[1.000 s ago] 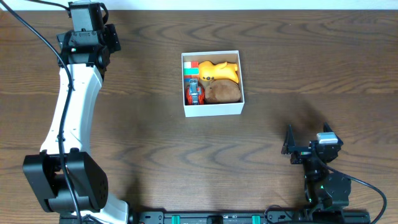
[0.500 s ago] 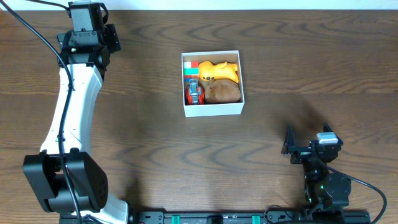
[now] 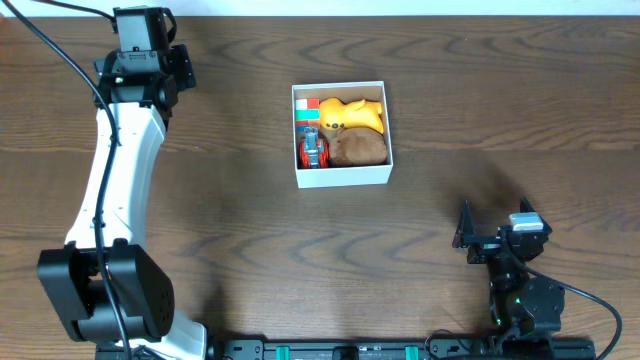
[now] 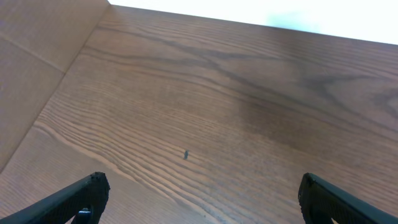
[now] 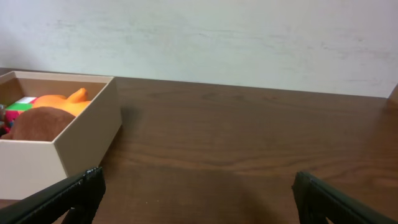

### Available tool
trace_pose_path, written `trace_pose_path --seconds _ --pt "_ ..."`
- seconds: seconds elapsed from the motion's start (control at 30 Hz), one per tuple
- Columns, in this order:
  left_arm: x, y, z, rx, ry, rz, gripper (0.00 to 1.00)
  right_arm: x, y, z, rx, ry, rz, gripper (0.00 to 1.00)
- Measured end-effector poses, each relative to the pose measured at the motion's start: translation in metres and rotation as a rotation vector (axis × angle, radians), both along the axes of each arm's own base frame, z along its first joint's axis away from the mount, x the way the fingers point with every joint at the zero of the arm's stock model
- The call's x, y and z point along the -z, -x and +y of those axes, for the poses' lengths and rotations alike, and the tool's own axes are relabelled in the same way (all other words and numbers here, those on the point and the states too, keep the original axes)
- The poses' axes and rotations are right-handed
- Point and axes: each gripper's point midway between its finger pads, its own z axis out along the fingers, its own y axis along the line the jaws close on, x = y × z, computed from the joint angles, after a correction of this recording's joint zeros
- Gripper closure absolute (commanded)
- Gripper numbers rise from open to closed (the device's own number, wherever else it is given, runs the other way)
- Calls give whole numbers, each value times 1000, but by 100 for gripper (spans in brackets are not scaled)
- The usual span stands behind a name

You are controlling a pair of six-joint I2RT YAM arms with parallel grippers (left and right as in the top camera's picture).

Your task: Pack container

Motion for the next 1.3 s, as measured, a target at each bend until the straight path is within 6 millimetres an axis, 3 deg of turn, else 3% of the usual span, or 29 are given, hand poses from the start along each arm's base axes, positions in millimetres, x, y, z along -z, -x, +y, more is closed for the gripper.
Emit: trace_pose_path --seconds 0.1,0.23,0.33,0.4,0.47,0.57,0.7,0.8,0.9,1.03,1.3 --pt "-15 4 -5 9 0 -32 2 0 0 0 0 0 0 1" --pt "-75 29 -9 12 5 -171 2 0 0 0 0 0 0 1" --pt "-141 73 -9 1 17 -326 2 0 0 0 0 0 -1 1" --pt "-169 103 -10 -3 23 -390 2 0 0 0 0 0 -1 1" --pt "-189 141 -13 5 35 -445 2 0 0 0 0 0 0 1" --pt "-200 188 -17 20 47 -504 2 0 0 0 0 0 0 1" --pt "-194 242 -24 56 67 -582 2 0 0 0 0 0 -1 1" --pt "-176 267 -28 76 76 -616 2 0 0 0 0 0 0 1" --pt "-157 280 -31 91 80 -666 2 0 0 0 0 0 -1 1" --pt "-129 279 -32 103 81 -732 2 0 0 0 0 0 -1 1" --pt "-67 247 -33 93 142 -863 2 0 0 0 0 0 0 1"
